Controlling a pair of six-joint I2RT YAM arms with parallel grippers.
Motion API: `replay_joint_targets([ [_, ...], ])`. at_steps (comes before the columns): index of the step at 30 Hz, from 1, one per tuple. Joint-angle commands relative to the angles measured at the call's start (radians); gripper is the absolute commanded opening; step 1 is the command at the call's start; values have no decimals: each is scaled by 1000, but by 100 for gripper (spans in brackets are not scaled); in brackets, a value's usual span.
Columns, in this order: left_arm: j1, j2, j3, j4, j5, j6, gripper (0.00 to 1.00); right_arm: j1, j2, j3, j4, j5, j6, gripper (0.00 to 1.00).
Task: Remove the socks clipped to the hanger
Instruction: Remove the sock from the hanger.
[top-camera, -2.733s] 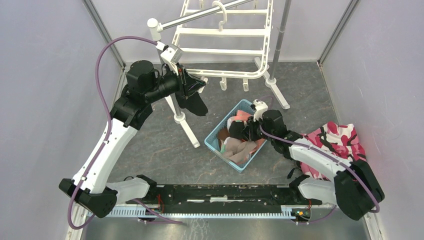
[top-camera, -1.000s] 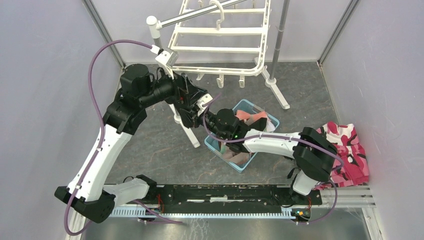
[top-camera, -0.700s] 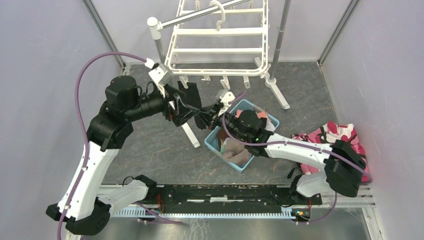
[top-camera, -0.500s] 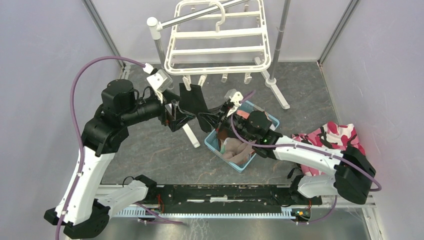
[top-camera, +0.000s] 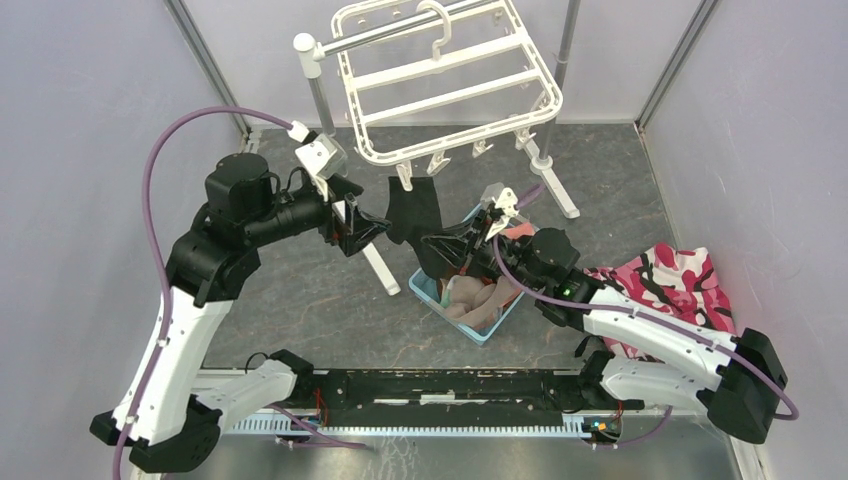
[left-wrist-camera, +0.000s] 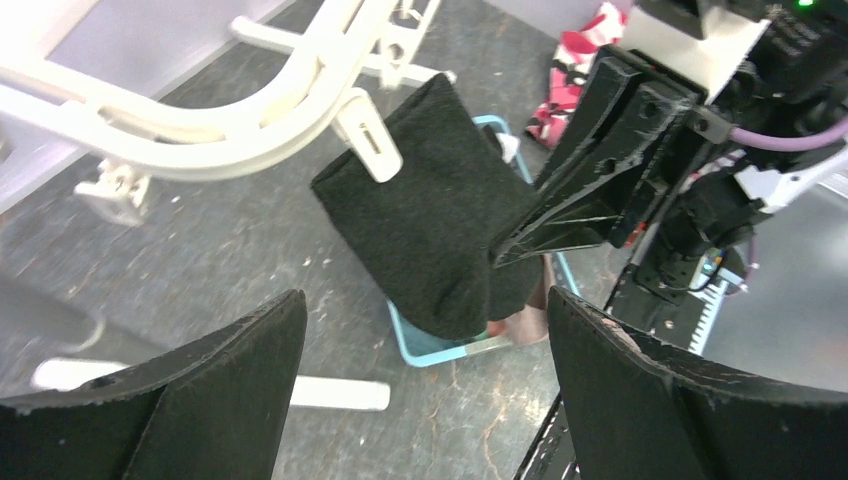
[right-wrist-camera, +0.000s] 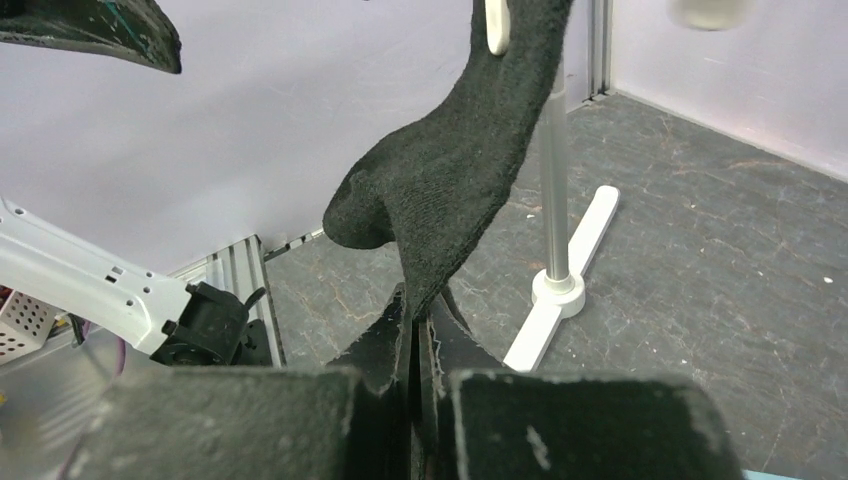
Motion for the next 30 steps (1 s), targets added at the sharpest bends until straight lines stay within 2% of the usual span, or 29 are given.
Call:
replay_joint_targets([
  [1, 3, 53, -20, 124, 143, -45, 95, -19, -17, 21, -37, -61, 42, 0],
  [6, 3, 90, -27, 192, 166, -99, 93, -37, -34, 34, -48, -105, 55, 0],
  [11, 5, 33, -112, 180, 186, -110, 92, -68, -59, 26, -61, -181, 77, 1],
  [17, 6, -33, -223, 163, 354, -117, 89, -100, -58, 30, -48, -262, 112, 4],
  [21, 6, -27, -252, 184, 356, -113, 85, -99, -23, 44, -10, -334, 148, 11],
  [27, 6, -3, -262, 231, 289, -138, 84, -100, -5, 45, 45, -406, 198, 14],
  [30, 6, -1, -272, 259, 333, -163, 81, -100, -3, 47, 55, -415, 207, 21],
])
